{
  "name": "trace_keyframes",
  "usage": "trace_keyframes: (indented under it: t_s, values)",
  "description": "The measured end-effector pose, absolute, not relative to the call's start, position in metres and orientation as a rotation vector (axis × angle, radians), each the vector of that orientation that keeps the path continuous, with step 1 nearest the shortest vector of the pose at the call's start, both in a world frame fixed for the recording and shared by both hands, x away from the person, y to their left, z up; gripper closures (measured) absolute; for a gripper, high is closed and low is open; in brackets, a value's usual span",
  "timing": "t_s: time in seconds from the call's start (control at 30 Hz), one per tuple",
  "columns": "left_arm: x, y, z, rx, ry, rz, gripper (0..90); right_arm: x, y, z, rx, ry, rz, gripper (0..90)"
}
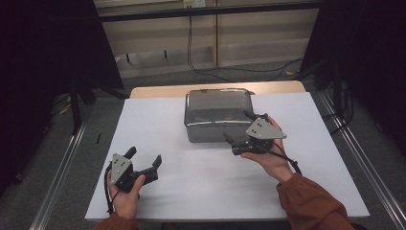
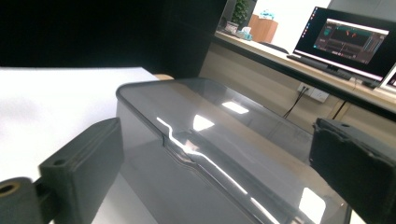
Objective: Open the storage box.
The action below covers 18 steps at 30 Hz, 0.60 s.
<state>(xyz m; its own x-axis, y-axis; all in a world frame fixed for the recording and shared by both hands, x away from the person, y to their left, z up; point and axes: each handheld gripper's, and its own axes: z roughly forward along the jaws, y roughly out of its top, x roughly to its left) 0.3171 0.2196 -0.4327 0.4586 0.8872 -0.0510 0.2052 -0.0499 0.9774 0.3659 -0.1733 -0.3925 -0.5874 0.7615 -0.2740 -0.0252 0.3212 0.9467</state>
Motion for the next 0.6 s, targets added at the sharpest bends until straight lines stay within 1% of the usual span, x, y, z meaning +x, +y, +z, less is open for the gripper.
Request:
trace_keyframes:
  t_s: [0.4, 0.6]
  values:
    - [0.318, 0.22, -0.433, 1.549, 0.971, 0.719, 2.9, 0.372, -0.158, -0.403, 0.493, 1.87, 1.108, 11.7]
    - [0.318, 0.22, -0.433, 1.56, 0.974, 0.721, 2.9, 0.374, -0.151, -0.406, 0.402, 1.877, 1.019, 13.6]
